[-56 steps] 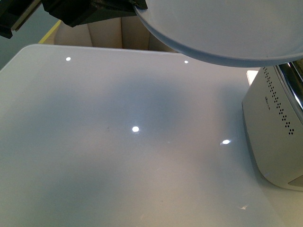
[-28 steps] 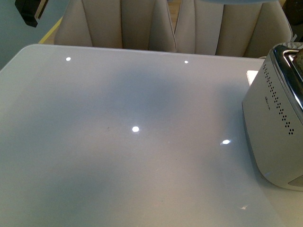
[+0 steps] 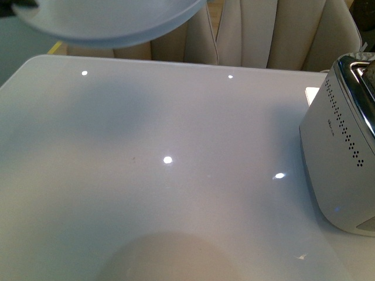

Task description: Left arm holds plate, right arm toasts bread

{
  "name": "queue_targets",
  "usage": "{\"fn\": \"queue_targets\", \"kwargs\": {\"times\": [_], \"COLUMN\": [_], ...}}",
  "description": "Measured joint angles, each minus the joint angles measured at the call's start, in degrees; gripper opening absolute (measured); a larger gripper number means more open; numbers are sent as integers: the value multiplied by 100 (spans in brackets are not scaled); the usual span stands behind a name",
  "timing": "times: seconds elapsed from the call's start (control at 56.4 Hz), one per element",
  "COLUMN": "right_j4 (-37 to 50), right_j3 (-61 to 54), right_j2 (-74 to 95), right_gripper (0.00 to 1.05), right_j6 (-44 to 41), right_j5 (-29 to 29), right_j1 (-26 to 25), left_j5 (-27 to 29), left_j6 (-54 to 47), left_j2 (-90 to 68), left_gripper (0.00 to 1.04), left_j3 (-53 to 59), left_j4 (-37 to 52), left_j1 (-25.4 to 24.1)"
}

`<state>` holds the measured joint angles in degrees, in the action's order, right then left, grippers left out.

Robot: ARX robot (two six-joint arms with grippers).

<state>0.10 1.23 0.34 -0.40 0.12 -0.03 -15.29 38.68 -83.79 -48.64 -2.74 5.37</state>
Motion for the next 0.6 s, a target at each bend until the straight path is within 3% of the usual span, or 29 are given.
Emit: {"fn": "queue_targets", "kwargs": {"times": [0.266,0.602], "right_j4": [0,0], "right_j3": [0,0], "right_j2": [0,0], "right_gripper": [96,96], "right_j6": [0,2], "right_j5": [-2,-2], "right_j1": [0,0], "left_j5": [-190,-400], "left_j6": [-730,-1051], "left_j2": [-278,-1036], "left_gripper": [3,3], "left_j3": [1086,1770], "left_j4": [393,1292], "left_j1": [-1384,-1799]}}
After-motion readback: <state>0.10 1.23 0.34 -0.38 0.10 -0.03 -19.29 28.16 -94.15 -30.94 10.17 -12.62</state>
